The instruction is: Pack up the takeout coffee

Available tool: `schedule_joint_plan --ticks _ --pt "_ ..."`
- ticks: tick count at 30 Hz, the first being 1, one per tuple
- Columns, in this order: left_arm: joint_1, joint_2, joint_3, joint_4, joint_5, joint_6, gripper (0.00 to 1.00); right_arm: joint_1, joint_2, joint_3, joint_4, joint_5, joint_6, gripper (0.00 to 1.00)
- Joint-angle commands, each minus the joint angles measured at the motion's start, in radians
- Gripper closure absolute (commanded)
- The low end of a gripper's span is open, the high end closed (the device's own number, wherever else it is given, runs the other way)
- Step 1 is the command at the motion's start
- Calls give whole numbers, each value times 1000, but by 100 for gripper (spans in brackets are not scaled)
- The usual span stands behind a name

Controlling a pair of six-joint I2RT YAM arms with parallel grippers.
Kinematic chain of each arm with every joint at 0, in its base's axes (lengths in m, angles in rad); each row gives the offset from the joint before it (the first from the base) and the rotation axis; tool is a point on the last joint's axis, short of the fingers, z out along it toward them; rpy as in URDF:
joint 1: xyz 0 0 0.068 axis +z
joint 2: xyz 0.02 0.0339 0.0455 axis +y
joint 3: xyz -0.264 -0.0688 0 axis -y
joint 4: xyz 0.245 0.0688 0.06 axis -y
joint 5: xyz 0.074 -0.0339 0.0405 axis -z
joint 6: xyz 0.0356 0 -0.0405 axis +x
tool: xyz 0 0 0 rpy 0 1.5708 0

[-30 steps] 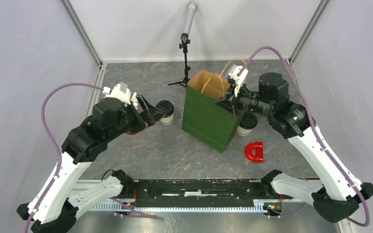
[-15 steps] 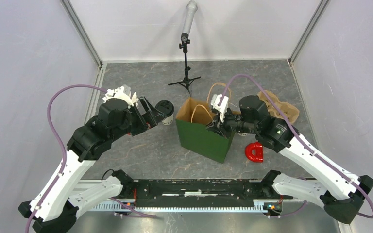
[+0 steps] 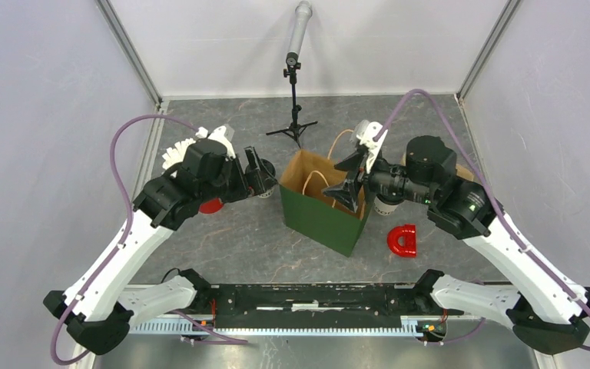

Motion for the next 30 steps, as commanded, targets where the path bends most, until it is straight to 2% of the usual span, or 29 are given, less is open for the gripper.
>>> schedule_joint_plan --ticks 1,5,9,13,18,22,26,30 --pt "5 39 67 83 68 127 3 4 -6 114 -11 190 95 30" --pt "5 106 112 86 107 167 8 3 13 180 -43 424 34 27" --pt "4 139 141 86 115 133 15 -2 19 167 -33 680 -16 27" --pt "5 169 130 86 128 120 22 -29 68 174 -104 704 -28 31" --pt "5 178 118 86 147 151 23 -117 71 153 -198 778 94 51" --pt "5 176 120 87 151 152 27 -251 42 42 -181 687 112 51" --pt "5 185 125 82 185 154 34 -307 84 -45 -174 574 99 51" --pt "5 193 138 42 159 147 36 -369 133 -120 -127 422 89 51"
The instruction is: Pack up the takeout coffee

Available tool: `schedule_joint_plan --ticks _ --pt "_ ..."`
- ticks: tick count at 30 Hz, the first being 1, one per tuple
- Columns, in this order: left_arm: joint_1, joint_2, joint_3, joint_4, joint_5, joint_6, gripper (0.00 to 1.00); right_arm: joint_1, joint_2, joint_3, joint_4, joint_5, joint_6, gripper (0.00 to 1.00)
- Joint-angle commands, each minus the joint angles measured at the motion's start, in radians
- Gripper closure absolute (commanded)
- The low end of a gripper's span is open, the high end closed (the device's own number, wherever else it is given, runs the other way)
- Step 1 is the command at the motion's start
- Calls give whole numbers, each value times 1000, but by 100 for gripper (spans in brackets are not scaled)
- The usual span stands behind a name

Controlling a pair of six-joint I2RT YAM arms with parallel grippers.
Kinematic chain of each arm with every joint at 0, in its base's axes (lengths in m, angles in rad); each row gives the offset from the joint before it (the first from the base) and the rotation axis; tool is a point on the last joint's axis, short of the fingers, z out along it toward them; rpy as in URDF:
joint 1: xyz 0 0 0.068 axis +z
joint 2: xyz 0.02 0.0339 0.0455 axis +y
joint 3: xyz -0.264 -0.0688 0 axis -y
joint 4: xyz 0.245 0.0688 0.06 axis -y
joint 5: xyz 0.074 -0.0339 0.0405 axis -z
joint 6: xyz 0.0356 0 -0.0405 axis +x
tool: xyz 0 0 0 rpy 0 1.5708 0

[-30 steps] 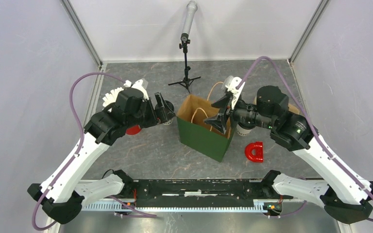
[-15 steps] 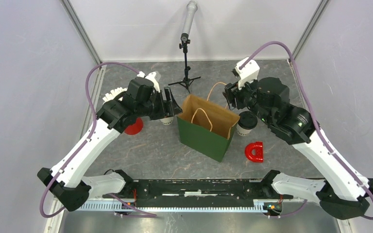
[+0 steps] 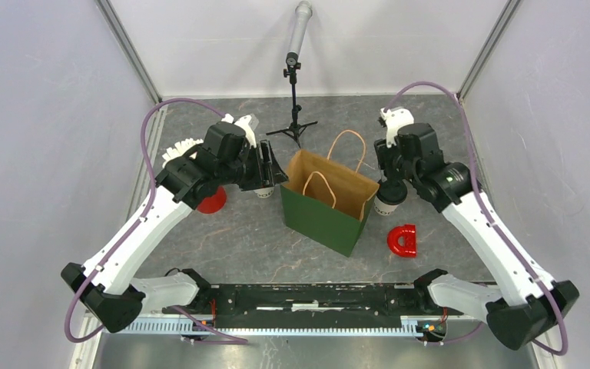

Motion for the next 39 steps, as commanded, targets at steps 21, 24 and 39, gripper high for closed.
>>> schedule_joint_plan --ticks 21,24,39 --pt "30 68 87 -7 80 121 38 -60 88 -238 60 -523 -3 54" --pt "30 79 89 39 75 172 38 -60 97 -242 62 -539 -4 54" --pt "30 87 119 18 151 365 75 -9 50 -321 77 -629 53 54"
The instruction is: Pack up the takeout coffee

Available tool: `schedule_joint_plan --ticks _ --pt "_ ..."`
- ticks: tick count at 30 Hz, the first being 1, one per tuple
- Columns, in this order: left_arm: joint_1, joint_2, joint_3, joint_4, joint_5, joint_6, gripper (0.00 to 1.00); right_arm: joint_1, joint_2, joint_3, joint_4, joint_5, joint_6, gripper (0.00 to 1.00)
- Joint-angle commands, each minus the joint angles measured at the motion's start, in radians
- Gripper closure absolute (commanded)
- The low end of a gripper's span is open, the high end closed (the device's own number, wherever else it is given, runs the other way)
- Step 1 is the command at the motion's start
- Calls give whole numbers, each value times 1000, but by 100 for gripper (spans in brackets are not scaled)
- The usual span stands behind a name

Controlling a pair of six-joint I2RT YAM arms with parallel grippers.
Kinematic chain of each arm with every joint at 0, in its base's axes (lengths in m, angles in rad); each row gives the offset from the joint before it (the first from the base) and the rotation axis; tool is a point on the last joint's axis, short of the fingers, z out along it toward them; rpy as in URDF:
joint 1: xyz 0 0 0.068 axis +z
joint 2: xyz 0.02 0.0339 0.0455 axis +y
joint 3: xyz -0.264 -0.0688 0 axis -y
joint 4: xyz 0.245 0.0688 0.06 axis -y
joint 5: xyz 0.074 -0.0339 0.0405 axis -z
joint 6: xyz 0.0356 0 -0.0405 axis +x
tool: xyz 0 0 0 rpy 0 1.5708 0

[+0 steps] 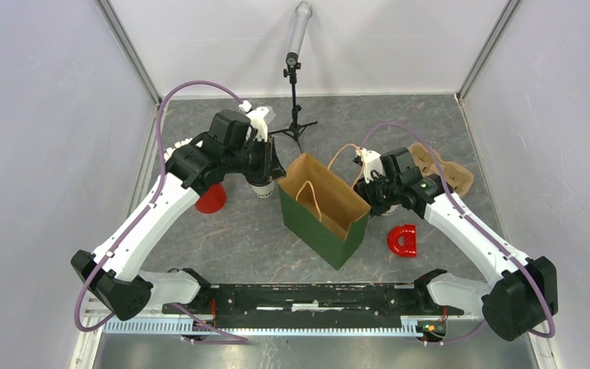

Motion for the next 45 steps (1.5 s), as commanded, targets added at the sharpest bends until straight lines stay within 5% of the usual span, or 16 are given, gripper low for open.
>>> schedule_joint_plan --ticks 1,8,22,25,30,37,45 --pt "3 -4 50 -4 87 106 77 28 -39 -16 34 -51 39 54" --pt "3 5 53 -8 216 136 97 62 -63 -55 57 -60 63 52" --pt "3 4 133 -115 76 204 97 191 -59 -72 176 -28 193 51" --pt "3 8 160 -119 85 188 65 194 -64 -74 191 6 217 50" --pt "3 7 127 -114 171 247 50 194 -69 -59 189 36 193 50" --pt "2 17 80 -101 144 308 43 193 -83 14 132 164 120 42" --pt "2 23 101 -68 142 342 43 111 -47 233 7 376 22 22"
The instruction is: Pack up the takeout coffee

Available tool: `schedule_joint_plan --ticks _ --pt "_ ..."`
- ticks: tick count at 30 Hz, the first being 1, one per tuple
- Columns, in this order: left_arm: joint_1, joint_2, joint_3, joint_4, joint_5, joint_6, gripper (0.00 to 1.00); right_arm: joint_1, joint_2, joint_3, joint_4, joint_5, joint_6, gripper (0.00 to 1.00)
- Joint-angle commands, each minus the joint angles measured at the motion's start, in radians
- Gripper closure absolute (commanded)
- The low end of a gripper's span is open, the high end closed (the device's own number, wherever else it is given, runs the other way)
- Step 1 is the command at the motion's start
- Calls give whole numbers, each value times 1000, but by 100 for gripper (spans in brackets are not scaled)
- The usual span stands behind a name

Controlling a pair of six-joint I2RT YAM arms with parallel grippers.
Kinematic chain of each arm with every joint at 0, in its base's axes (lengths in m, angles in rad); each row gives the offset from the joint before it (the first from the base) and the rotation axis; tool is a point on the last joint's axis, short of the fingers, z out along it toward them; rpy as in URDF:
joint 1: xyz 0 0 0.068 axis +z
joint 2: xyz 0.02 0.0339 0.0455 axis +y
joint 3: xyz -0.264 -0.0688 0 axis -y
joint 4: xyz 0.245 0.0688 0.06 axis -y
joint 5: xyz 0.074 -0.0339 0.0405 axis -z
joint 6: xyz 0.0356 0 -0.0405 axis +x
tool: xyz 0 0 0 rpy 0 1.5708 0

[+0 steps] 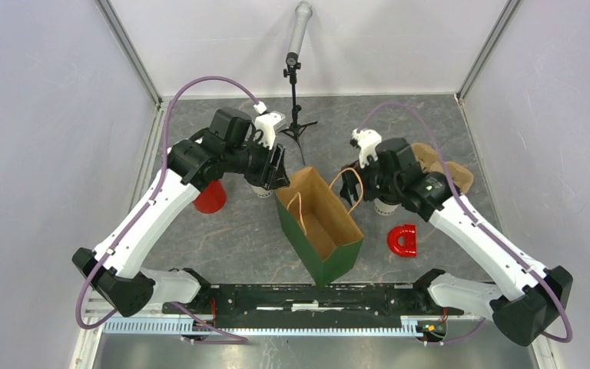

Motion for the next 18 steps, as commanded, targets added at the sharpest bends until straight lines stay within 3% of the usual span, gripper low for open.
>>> schedule_joint_plan --ticks 1,6,8,11,15,18 --pt "2 -5 42 44 -5 33 40 -85 12 146 -67 168 -48 20" --pt "2 -53 83 42 -71 -28 26 -143 64 241 -129 379 27 9" --pt "3 -72 100 18 -127 -72 1 -185 96 280 -182 465 87 5" --pt "4 -106 90 -7 -189 -107 0 -276 120 296 -209 524 142 4" --pt "4 -135 45 -49 -241 -101 0 -448 144 244 -138 495 99 4" --pt "3 -149 8 -67 -287 -115 0 -661 196 217 -108 403 94 9"
